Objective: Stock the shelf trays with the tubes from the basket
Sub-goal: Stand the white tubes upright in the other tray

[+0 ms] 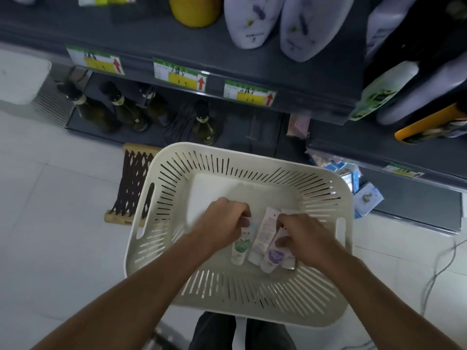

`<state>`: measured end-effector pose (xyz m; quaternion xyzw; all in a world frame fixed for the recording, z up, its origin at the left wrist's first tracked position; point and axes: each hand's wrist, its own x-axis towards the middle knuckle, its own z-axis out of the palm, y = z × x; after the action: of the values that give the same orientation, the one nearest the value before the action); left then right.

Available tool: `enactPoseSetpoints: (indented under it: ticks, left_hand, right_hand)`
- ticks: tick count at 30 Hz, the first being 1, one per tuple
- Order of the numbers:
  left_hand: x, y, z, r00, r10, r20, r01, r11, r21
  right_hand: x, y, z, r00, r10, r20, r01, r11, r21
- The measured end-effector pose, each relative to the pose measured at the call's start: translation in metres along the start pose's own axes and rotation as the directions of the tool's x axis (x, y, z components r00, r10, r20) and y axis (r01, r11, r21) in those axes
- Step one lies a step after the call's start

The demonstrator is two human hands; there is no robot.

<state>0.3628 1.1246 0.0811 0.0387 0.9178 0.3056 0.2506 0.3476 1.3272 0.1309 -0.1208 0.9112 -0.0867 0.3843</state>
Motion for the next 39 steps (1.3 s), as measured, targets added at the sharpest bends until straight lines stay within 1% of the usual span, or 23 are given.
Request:
enactPoseSetpoints:
  ticks: [5,7,10,12,15,20,25,28,30,32,35,37,39]
  left_hand:
    - [-0.024,0.051,-0.061,0.979,0.115,-0.168,-0.096,0.989,0.116]
    - [-0.032,0.079,-0.089,0.956,0.193,-0.22,-0.16,0.974,0.158]
    - [-0.041,0.127,-0.136,0.919,0.296,-0.262,-0.24,0.945,0.223]
    - [-0.046,0.161,-0.169,0.88,0.368,-0.301,-0.296,0.919,0.259]
    - [-0.053,0.218,-0.214,0.792,0.498,-0.353,-0.388,0.857,0.339]
    - [-0.063,0.312,-0.27,0.678,0.639,-0.364,-0.469,0.757,0.455]
    - [-0.066,0.408,-0.295,0.607,0.721,-0.334,-0.53,0.681,0.505]
    - [-0.069,0.47,-0.305,0.581,0.744,-0.33,-0.539,0.655,0.529]
    - [-0.068,0.512,-0.311,0.557,0.761,-0.333,-0.553,0.639,0.536]
    - [-0.062,0.551,-0.316,0.512,0.788,-0.343,-0.561,0.609,0.56]
    - [-0.044,0.606,-0.322,0.411,0.837,-0.362,-0.558,0.545,0.626]
    - [-0.028,0.634,-0.328,0.375,0.838,-0.396,-0.544,0.545,0.638]
    - [-0.011,0.657,-0.335,0.36,0.829,-0.429,-0.531,0.56,0.636]
  right_hand:
    - [-0.056,-0.007,-0.054,0.978,-0.053,-0.201,0.057,0.998,0.011]
    - [-0.079,-0.01,-0.087,0.959,-0.074,-0.274,0.066,0.997,-0.04]
    - [-0.115,-0.009,-0.143,0.925,-0.142,-0.351,0.081,0.98,-0.183]
    - [-0.144,-0.009,-0.183,0.891,-0.149,-0.428,0.072,0.979,-0.191]
    - [-0.192,-0.008,-0.241,0.848,-0.14,-0.512,0.044,0.98,-0.195]
    - [-0.267,0.01,-0.315,0.788,-0.132,-0.601,0.01,0.979,-0.201]
    - [-0.329,0.055,-0.365,0.699,-0.105,-0.707,0.039,0.993,-0.109]
    - [-0.363,0.092,-0.39,0.682,-0.1,-0.725,0.095,0.994,-0.048]
    - [-0.381,0.118,-0.404,0.642,-0.08,-0.762,0.105,0.994,-0.016]
    - [-0.394,0.144,-0.419,0.596,-0.064,-0.8,0.123,0.992,0.012]
    - [-0.408,0.177,-0.444,0.526,-0.015,-0.85,0.157,0.984,0.08]
    - [-0.414,0.193,-0.46,0.498,-0.005,-0.867,0.178,0.979,0.096]
    - [-0.417,0.205,-0.473,0.485,-0.031,-0.874,0.199,0.977,0.076]
